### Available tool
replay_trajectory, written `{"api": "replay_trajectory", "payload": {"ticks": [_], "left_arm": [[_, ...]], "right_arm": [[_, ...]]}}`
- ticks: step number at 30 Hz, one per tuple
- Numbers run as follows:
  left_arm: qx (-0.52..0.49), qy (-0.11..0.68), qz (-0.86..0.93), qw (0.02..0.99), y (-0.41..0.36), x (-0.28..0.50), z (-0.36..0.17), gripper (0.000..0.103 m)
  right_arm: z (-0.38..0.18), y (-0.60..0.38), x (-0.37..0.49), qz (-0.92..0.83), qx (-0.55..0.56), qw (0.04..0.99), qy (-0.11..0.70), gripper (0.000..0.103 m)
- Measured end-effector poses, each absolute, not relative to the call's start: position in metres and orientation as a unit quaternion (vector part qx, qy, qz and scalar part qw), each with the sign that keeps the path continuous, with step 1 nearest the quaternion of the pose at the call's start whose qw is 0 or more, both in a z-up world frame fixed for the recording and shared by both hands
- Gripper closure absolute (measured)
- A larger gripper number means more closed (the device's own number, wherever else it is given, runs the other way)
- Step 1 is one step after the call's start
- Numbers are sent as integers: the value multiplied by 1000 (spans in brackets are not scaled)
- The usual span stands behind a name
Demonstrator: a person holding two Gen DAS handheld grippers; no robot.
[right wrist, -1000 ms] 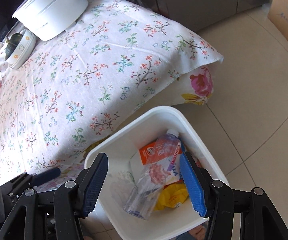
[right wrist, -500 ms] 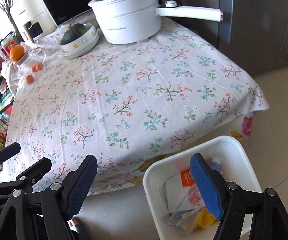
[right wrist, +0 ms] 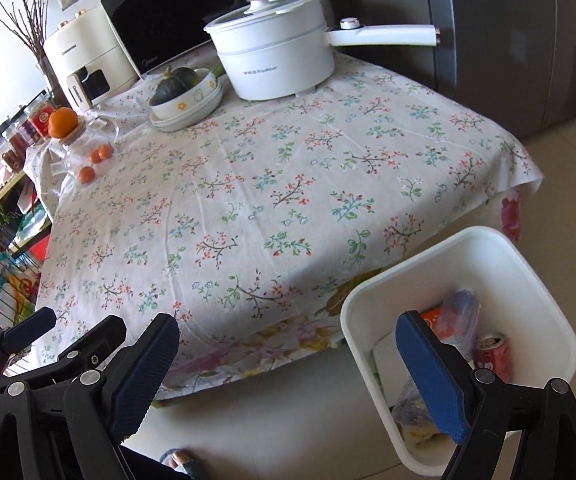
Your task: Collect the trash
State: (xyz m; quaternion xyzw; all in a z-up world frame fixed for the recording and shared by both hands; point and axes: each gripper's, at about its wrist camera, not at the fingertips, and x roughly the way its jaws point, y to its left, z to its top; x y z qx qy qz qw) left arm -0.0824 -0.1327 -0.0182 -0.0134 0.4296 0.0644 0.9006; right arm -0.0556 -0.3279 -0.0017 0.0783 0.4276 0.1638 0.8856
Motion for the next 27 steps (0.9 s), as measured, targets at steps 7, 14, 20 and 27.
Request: {"api": "replay_trajectory", "payload": {"ticks": [7,14,20,27], "left_arm": [[-28,448,53,892,-134,-72,-30,12],[-25,453,44,890,-137,-69,-33,12],[-28,455,37,889,-138,-67,-35,12],[-29,457,32,888,-138,-66,-37,12]], "right_arm": [[-32,-317,-50,164,47,865,471,10],[-25,-317,-55,155,34,876,455,10],[-30,-316,-53,151,33,872,464,10],[-31,-316,-53,142,29,872,467,10]]}}
